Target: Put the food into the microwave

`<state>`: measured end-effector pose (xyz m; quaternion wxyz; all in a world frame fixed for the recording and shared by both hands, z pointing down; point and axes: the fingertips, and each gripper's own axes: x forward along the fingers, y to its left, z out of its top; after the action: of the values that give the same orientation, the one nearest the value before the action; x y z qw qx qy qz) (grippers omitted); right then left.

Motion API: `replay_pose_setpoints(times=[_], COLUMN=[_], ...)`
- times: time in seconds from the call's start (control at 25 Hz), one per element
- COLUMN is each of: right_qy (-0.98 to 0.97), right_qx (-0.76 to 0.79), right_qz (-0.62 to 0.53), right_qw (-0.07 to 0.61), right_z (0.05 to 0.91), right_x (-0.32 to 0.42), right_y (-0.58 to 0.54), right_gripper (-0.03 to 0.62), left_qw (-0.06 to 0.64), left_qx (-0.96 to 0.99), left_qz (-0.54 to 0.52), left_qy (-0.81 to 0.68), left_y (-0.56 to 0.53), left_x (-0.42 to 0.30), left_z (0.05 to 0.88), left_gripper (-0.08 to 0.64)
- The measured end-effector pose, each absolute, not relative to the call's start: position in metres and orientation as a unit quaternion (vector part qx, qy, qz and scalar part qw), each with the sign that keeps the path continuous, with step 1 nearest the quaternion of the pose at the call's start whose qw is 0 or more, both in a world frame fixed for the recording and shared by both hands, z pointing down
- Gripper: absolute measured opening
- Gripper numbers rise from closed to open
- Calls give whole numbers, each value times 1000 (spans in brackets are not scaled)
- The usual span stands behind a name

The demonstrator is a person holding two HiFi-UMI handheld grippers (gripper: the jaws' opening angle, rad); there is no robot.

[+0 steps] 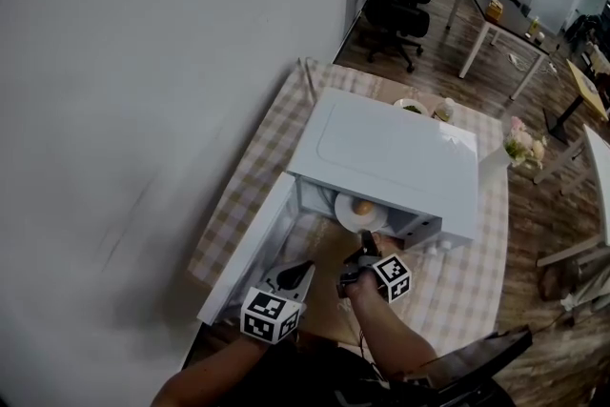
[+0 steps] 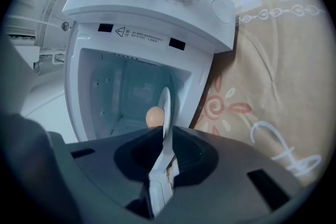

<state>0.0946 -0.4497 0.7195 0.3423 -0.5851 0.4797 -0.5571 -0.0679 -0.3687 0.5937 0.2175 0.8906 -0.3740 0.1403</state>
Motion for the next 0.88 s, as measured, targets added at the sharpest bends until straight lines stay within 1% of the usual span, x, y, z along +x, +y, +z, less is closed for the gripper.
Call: replay_pose_setpoints(times=[0.36,0.88], right_qy=[461,438], right_qx=[-576,-580], right_qz=[-568,-573], right_qw=[365,379], right_z=[714,705], right_x=[95,93], right_y=[-462,-514], right_gripper=[17,17], left_qw=[212,206], left_qx=[889,891], left_qz=[139,143], left_qy=[-381,-379], left_y=[-368,-372], left_x=[-72,-71], left_z=[589,588], left_gripper=[8,8])
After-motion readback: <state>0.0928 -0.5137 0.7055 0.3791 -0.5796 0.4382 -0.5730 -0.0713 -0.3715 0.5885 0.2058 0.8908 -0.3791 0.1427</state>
